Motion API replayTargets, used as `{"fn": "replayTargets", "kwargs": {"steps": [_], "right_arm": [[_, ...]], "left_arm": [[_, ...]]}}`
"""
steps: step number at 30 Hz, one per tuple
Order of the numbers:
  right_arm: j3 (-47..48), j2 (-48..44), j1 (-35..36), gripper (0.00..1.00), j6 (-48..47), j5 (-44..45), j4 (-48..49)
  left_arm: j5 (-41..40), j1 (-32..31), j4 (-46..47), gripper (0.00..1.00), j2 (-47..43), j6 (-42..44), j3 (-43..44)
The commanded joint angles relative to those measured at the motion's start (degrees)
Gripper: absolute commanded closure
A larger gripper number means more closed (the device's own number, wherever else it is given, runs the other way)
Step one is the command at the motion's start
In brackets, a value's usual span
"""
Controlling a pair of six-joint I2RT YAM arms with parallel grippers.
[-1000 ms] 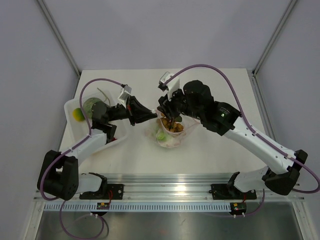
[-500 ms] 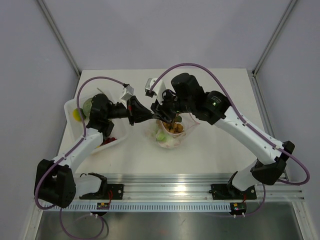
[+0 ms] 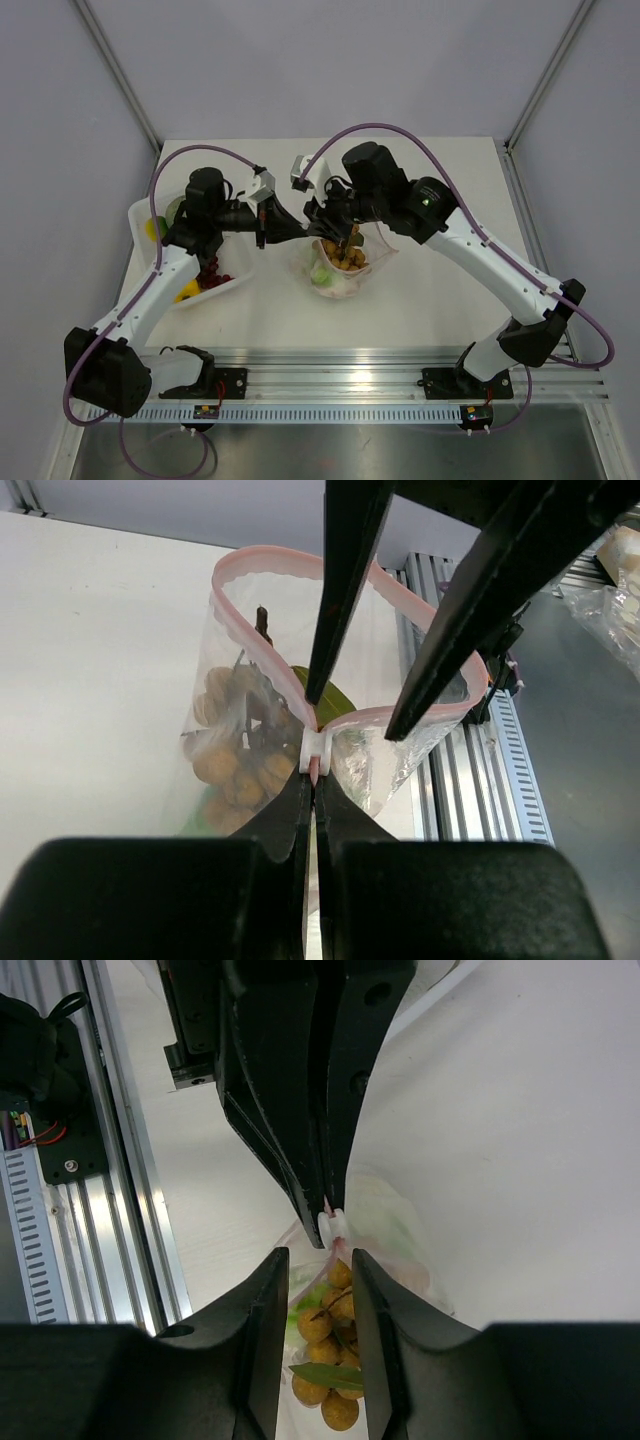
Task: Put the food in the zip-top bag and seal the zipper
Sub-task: Zip the zipper food storage bag at the center of the board.
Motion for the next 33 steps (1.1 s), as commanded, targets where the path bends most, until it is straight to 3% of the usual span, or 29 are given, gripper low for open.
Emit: {"fn": "replayTargets", "kwargs": {"steps": [1, 10, 16, 25, 28, 33], "right_arm": [[2.3, 0.4, -0.8, 0.62, 0.4, -1.0, 2.3], [4.4, 3.4, -1.2, 0.58, 0.2, -2.5, 0.7], [4.3, 4.3, -1.2, 0.61, 0.6, -3.5, 0.6], [3.6, 4.4, -1.1, 0.87, 0.8, -3.8, 0.0], [1.8, 2.9, -1.2, 1.00, 1.2, -3.2, 1.0], [-2.3, -0.2, -1.2, 1.00, 2.1, -1.0, 2.7]], "left_arm": [[1.8, -0.2, -3.6, 1.00, -2.1, 5.9, 2.4], [1.5, -0.1, -4.9, 1.00, -2.4, 7.2, 2.9], [1.2, -0.1, -5.4, 1.00, -2.7, 7.6, 3.0], [1.0, 0.0, -5.4, 1.00, -2.3, 7.6, 3.3], [0.7, 0.2, -5.4, 1.00, -2.1, 7.5, 3.4], [0.2, 1.2, -5.4, 1.00, -2.1, 7.5, 3.1]]}}
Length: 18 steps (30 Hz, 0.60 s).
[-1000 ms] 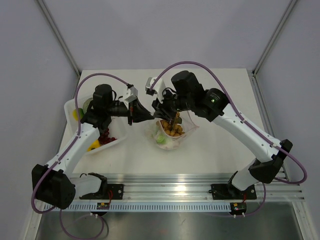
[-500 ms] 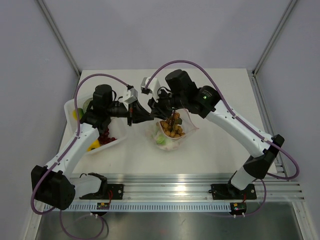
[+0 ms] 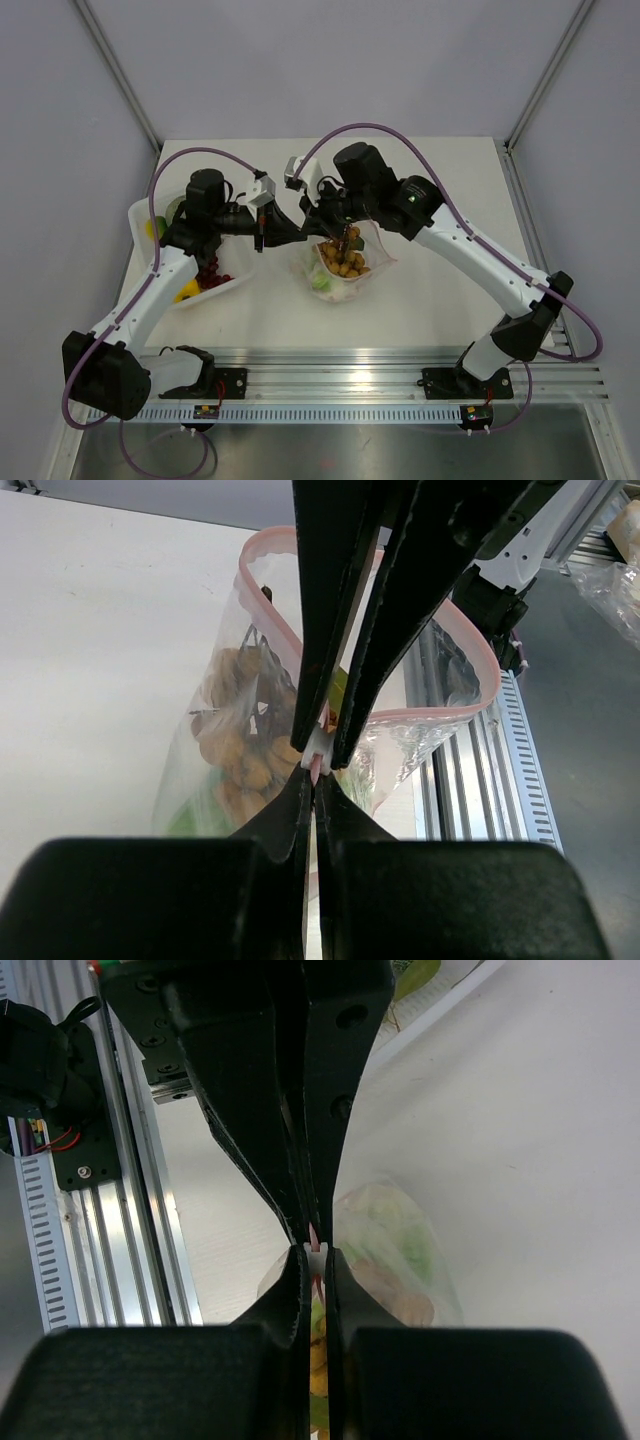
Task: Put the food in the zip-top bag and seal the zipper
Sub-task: Zip the zipper food storage bag at the center of the board.
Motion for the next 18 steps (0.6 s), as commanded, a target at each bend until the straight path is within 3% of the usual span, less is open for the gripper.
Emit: {"fn": "replayTargets", "kwargs": {"steps": [1, 18], "right_arm": [[-2.3, -4.2, -0.5, 1.00, 1.2, 2.4, 0.8], [-13.3, -14.0, -0.4, 1.00, 4.1, 11.7, 3.9]], "left_arm": [[0.3, 1.3, 2.6, 1.00, -1.3, 0.9, 2.4], [-3.6, 4.4, 7.4, 1.00, -2.1, -2.7, 1.0]]}}
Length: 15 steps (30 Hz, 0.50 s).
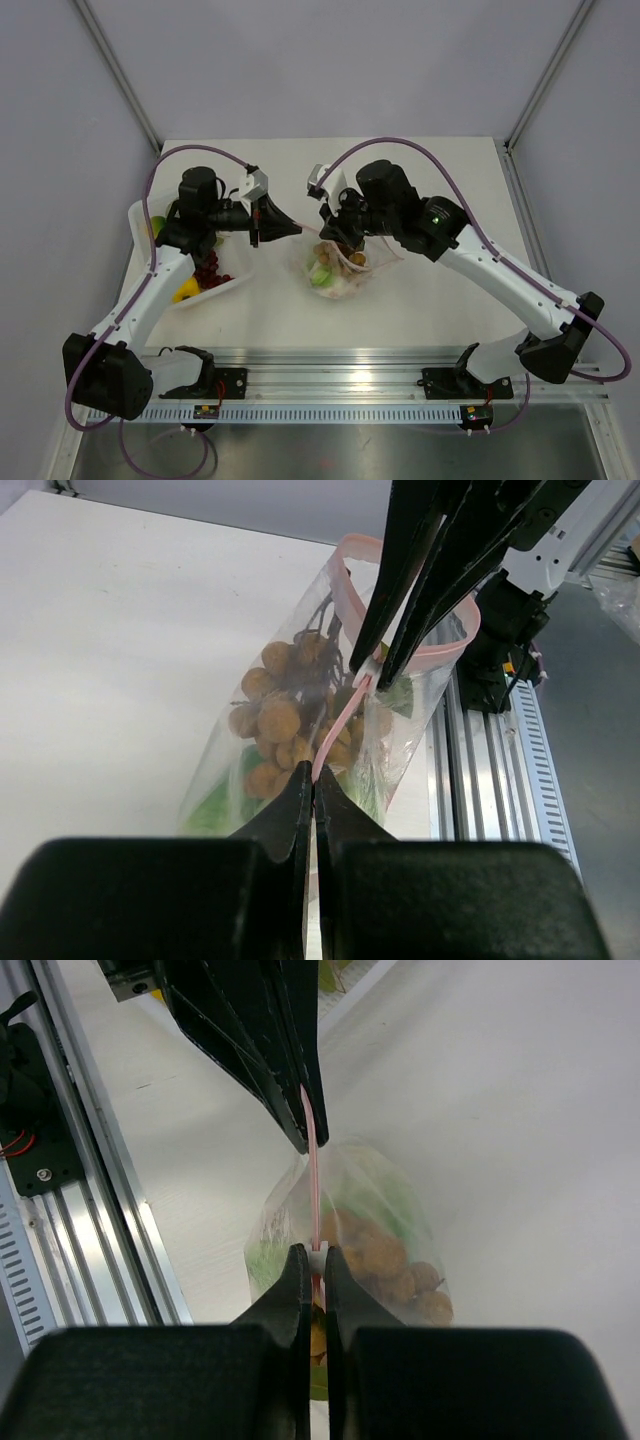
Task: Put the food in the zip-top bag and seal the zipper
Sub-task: Zip the zipper food storage bag at the center of the board.
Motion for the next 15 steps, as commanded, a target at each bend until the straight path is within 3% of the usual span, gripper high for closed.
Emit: {"fn": "replayTargets", "kwargs": {"steps": [1, 15], "right_arm": [[-1.0, -4.6, -0.5, 1.00, 1.0, 5.1, -2.1], [-5.5, -11.1, -0.5, 1.00, 2.7, 12.7, -4.9]], "left_arm": [[-3.3, 2.1, 6.1, 1.00, -2.0, -2.7, 0.7], [-7.2, 2.9, 13.0, 1.00, -2.0, -7.1, -0.8]]}}
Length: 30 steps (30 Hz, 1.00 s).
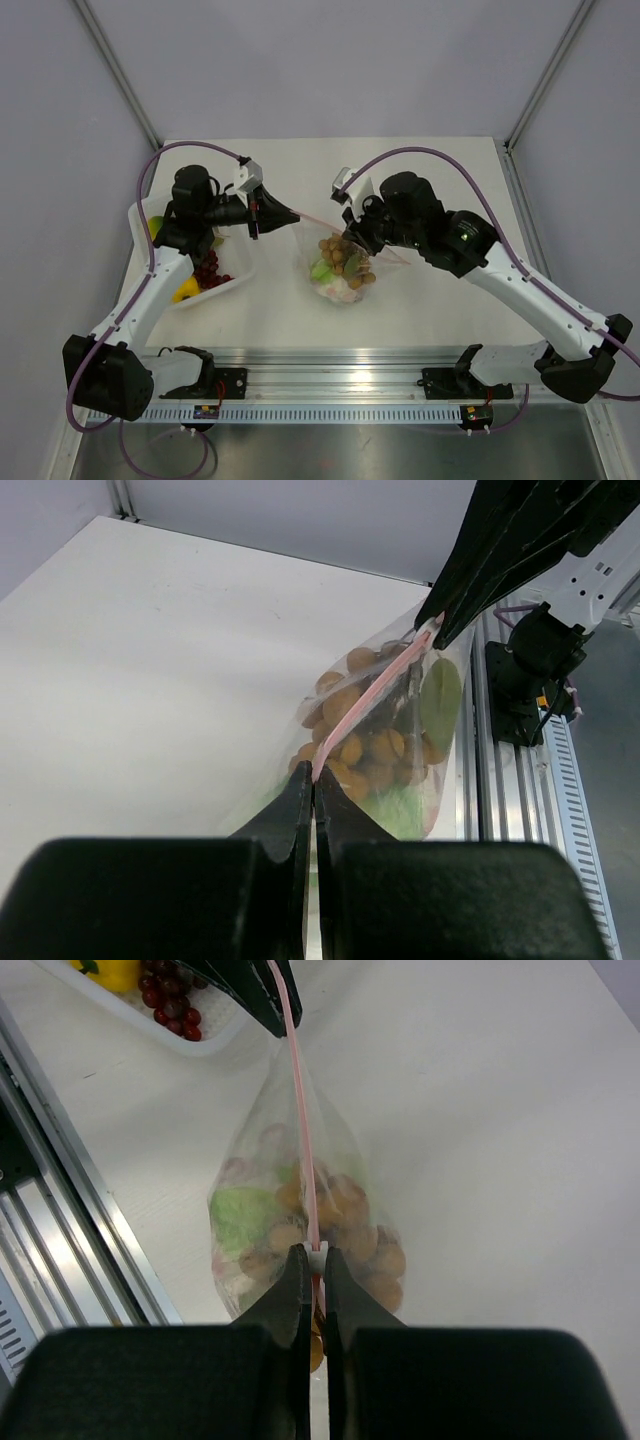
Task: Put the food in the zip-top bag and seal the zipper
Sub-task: Zip the zipper food storage bag at the center of the board.
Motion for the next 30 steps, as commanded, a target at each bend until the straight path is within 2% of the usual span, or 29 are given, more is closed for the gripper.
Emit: {"fn": "replayTargets", "kwargs": {"steps": [1, 4, 5, 7, 8, 9, 11, 14, 15, 18, 25, 30], "right_arm": [[-0.5, -3.8, -0.5, 1.00, 0.9, 4.4, -3.3], [-1.0, -4.9, -0.5, 1.00, 1.8, 4.4, -3.3], [-0.9, -5.0, -0.5, 0.89, 2.3, 4.4, -3.2], [-0.6, -4.8, -0.5, 0.58, 3.6, 4.1, -3.1], [-0.5, -4.8, -0.5, 0.47, 5.0, 3.7, -3.0], [-0.4, -5.4, -0.5, 0.41, 6.1, 3.4, -1.9], [-0.7, -6.6, -0.5, 0.41, 9.4, 6.4, -0.1], [-2.3, -10.2, -0.5, 0.48, 19.1, 12.7, 3.7], [-2.9, -11.8, -0.5, 0.61, 21.2, 14.6, 4.3], [-3.6, -12.3, -0.5, 0.74, 27.3, 16.2, 4.0], [-6.9, -10.6, -0.4, 0.86, 33.1, 2.7, 7.6], [-8.6, -9.4, 0.5, 0.86, 35.5, -5.2, 11.7]], "left_arm": [[-4.2, 1.7, 4.9, 1.00, -1.6, -0.4, -0.2], [-4.0, 1.8, 4.5, 1.00, -1.3, -0.4, -0.1], [-4.0, 1.8, 4.7, 1.00, -1.3, -0.6, -0.1], [-3.2, 1.8, 6.5, 1.00, -1.3, -1.3, -0.3], [-3.1, 1.8, 6.9, 1.00, -1.4, -3.1, -0.5], [-3.0, 1.8, 7.4, 1.00, -1.5, -3.5, -0.7], [-2.9, 1.7, 8.0, 1.00, -1.8, -4.0, -1.0], [-2.5, 1.7, 7.6, 1.00, -2.3, -3.8, -1.1], [-2.4, 1.7, 7.4, 1.00, -2.3, -3.7, -1.0], [-2.3, 1.7, 6.9, 1.00, -2.4, -3.3, -0.9], [-2.3, 1.7, 6.8, 1.00, -3.0, -3.6, -1.1], [-2.1, 1.7, 6.2, 1.00, -3.2, -3.1, -1.1]]}}
